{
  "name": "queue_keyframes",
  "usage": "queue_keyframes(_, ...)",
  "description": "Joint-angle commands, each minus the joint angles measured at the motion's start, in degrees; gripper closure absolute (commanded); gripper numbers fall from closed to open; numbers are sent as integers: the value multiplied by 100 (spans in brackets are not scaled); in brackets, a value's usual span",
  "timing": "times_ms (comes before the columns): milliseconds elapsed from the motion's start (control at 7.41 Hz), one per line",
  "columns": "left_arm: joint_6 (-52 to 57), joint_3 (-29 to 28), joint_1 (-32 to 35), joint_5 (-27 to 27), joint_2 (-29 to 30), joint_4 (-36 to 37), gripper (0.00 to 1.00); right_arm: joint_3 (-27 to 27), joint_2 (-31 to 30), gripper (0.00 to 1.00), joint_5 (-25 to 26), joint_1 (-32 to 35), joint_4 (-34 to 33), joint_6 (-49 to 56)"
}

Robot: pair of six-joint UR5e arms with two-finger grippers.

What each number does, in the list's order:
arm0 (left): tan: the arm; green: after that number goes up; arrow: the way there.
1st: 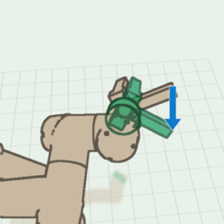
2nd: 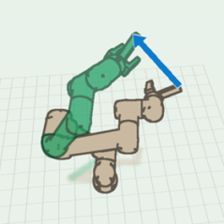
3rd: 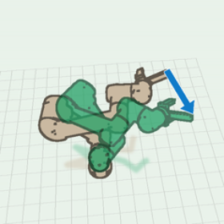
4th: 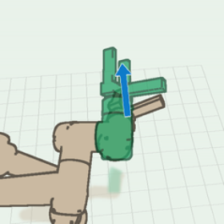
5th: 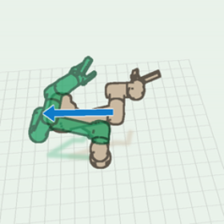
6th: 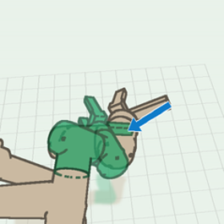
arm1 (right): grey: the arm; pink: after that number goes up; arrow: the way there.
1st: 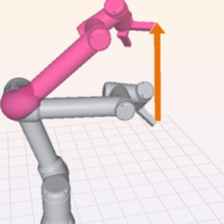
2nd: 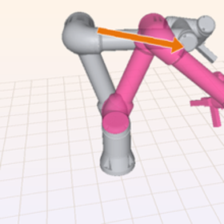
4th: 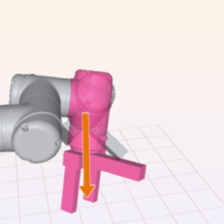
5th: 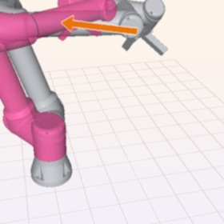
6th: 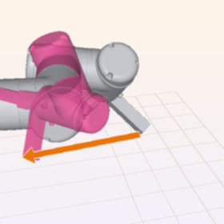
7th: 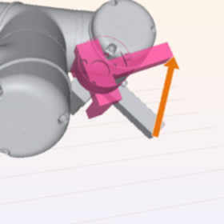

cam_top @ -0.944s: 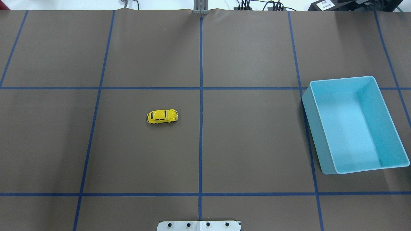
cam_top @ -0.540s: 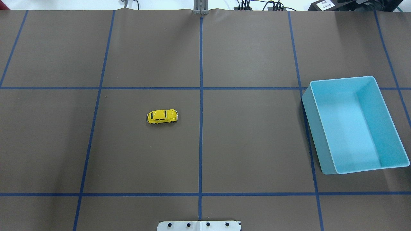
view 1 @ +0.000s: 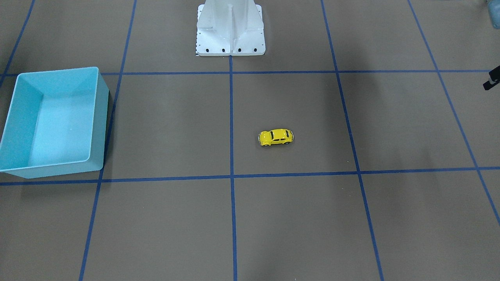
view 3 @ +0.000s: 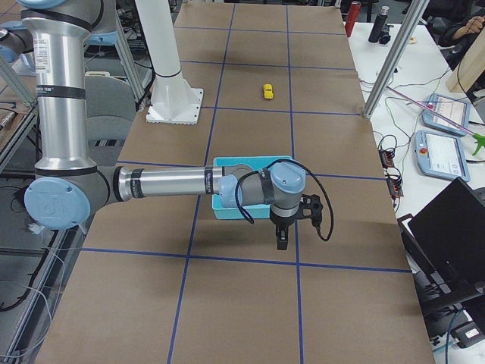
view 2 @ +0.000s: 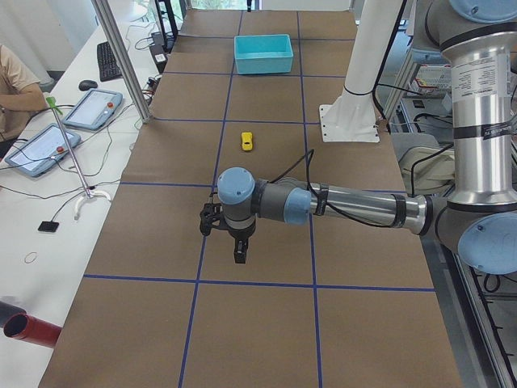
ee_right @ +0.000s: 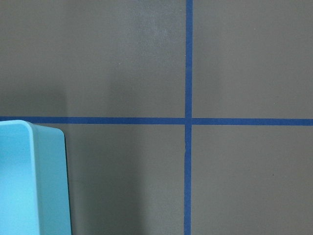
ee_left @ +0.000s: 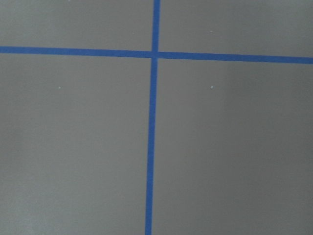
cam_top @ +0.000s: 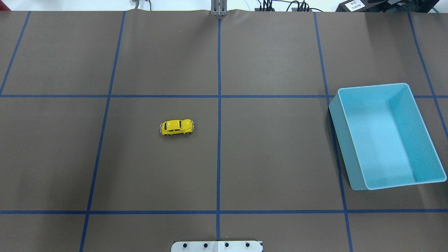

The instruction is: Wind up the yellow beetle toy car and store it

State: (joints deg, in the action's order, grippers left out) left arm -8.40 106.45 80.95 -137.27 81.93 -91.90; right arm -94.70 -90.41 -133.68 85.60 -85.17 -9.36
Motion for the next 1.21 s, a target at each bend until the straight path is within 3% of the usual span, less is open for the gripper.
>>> queue_keyframes(0, -4, 445, -840, -2, 391, 14, 0, 4, -11, 0, 9, -9, 0, -5)
queue_keyframes(540, -30, 342, -2920, 103, 2148, 67, 0, 4, 24, 0, 141, -18, 0, -5)
queue_keyframes(1079, 5, -343, -4041, 857, 3712, 155, 0, -49, -2, 0, 141, 35, 0, -5)
